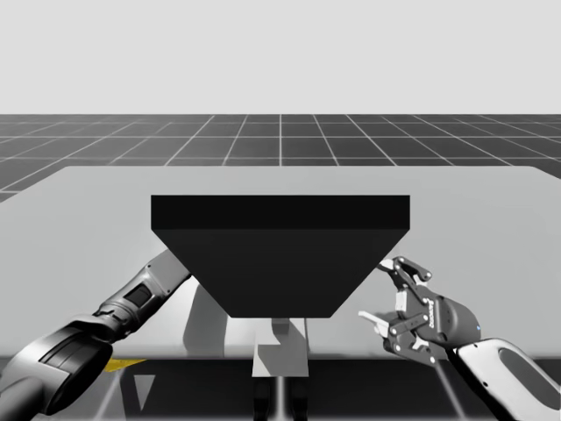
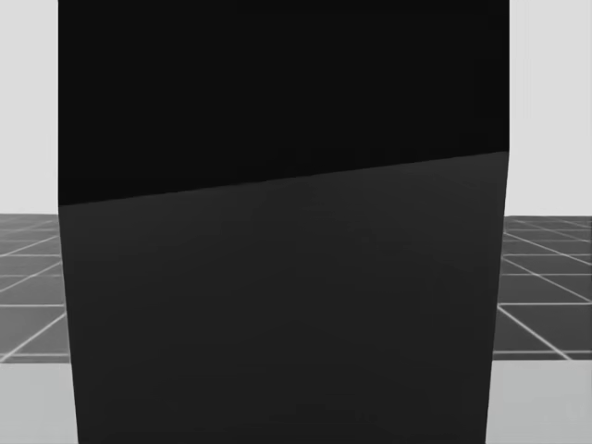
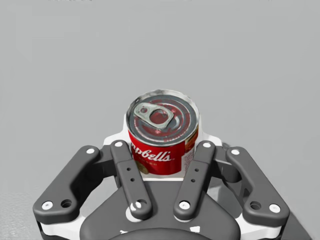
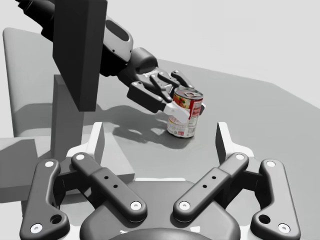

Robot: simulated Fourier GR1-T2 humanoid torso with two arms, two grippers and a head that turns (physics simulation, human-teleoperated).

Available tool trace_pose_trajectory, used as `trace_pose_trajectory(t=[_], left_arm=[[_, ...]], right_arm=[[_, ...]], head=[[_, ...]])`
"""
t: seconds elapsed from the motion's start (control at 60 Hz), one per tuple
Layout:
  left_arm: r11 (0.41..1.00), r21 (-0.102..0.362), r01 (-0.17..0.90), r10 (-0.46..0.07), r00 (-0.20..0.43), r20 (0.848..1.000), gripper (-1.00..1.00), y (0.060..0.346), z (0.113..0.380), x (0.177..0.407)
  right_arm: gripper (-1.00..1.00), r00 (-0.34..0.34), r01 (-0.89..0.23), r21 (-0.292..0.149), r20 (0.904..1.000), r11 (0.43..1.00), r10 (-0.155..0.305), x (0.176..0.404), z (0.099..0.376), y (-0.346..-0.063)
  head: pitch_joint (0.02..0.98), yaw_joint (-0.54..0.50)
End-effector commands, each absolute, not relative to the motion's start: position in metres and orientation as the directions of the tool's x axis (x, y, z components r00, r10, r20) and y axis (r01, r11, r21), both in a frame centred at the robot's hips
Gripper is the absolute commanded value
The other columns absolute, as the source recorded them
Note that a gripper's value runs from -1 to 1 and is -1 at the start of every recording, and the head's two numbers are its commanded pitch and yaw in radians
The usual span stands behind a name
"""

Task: Reach around the screen and pick up the object behind it.

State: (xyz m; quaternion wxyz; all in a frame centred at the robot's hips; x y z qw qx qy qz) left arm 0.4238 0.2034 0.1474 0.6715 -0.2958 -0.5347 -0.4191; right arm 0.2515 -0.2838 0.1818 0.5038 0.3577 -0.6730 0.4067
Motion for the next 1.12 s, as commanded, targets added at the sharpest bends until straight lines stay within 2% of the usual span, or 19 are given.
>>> trace_pose_trajectory(t=[0.017, 0.133, 0.367, 0.533, 0.617, 0.667, 0.717, 0.867, 0.917, 0.933, 1.017, 1.067, 1.117], left_arm=[[0.438, 0.034, 0.898, -0.277, 0.1, 0.956, 1.0, 0.21, 0.135, 0.424], [0.469, 0.06, 0.881, -0.288, 0.088, 0.954, 1.0, 0.228, 0.143, 0.419], [0.573, 0.129, 0.809, -0.298, 0.059, 0.953, 1.0, 0.281, 0.182, 0.405], [0.623, 0.199, 0.757, -0.3, -0.004, 0.954, 1.0, 0.306, 0.22, 0.393], [0.638, 0.248, 0.729, -0.298, -0.063, 0.952, 1.0, 0.315, 0.249, 0.384], [0.641, 0.258, 0.723, -0.296, -0.078, 0.952, 1.0, 0.316, 0.257, 0.381], [0.644, 0.289, 0.708, -0.29, -0.123, 0.949, 1.0, 0.317, 0.278, 0.374], [0.648, 0.369, 0.666, -0.283, -0.239, 0.929, 1.0, 0.308, 0.325, 0.356], [0.648, 0.38, 0.66, -0.277, -0.261, 0.925, 1.0, 0.305, 0.334, 0.352], [0.647, 0.397, 0.651, -0.278, -0.284, 0.918, 1.0, 0.302, 0.343, 0.349], [0.647, 0.424, 0.633, -0.275, -0.325, 0.905, 1.0, 0.296, 0.361, 0.343], [0.652, 0.457, 0.605, -0.289, -0.36, 0.887, 1.0, 0.292, 0.375, 0.339], [0.657, 0.47, 0.589, -0.28, -0.387, 0.878, 1.0, 0.289, 0.388, 0.335]], right_arm=[[-1.0, -0.23, -0.903, -0.184, 0.9703, 0.388, -0.075, 0.248, 0.182, -0.283], [-1.0, -0.232, -0.903, -0.186, 0.9698, 0.388, -0.075, 0.248, 0.182, -0.282], [-1.0, -0.234, -0.903, -0.186, 0.9691, 0.387, -0.079, 0.249, 0.181, -0.28], [-1.0, -0.24, -0.901, -0.19, 0.9673, 0.389, -0.083, 0.248, 0.183, -0.281], [-1.0, -0.241, -0.9, -0.191, 0.9668, 0.391, -0.084, 0.248, 0.183, -0.281], [-1.0, -0.242, -0.9, -0.192, 0.9666, 0.391, -0.084, 0.248, 0.183, -0.28], [-1.0, -0.243, -0.9, -0.191, 0.9662, 0.391, -0.086, 0.248, 0.184, -0.28], [-1.0, -0.248, -0.895, -0.192, 0.9647, 0.403, -0.09, 0.249, 0.184, -0.28], [-1.0, -0.246, -0.895, -0.189, 0.9649, 0.404, -0.092, 0.249, 0.184, -0.28], [-1.0, -0.246, -0.894, -0.189, 0.9647, 0.405, -0.094, 0.249, 0.184, -0.28], [-1.0, -0.25, -0.892, -0.191, 0.9636, 0.41, -0.095, 0.249, 0.183, -0.281], [-1.0, -0.253, -0.889, -0.193, 0.9627, 0.415, -0.096, 0.25, 0.184, -0.281], [-1.0, -0.253, -0.886, -0.195, 0.9638, 0.42, -0.086, 0.25, 0.184, -0.282]], head=[[0.161, -0.02], [0.16, -0.01], [0.156, -0.01], [0.153, -0.01], [0.149, -0.01], [0.148, -0.01], [0.146, -0.01], [0.141, -0.01], [0.14, -0.01], [0.14, -0.01], [0.138, -0.01], [0.137, -0.01], [0.135, -0.01]])
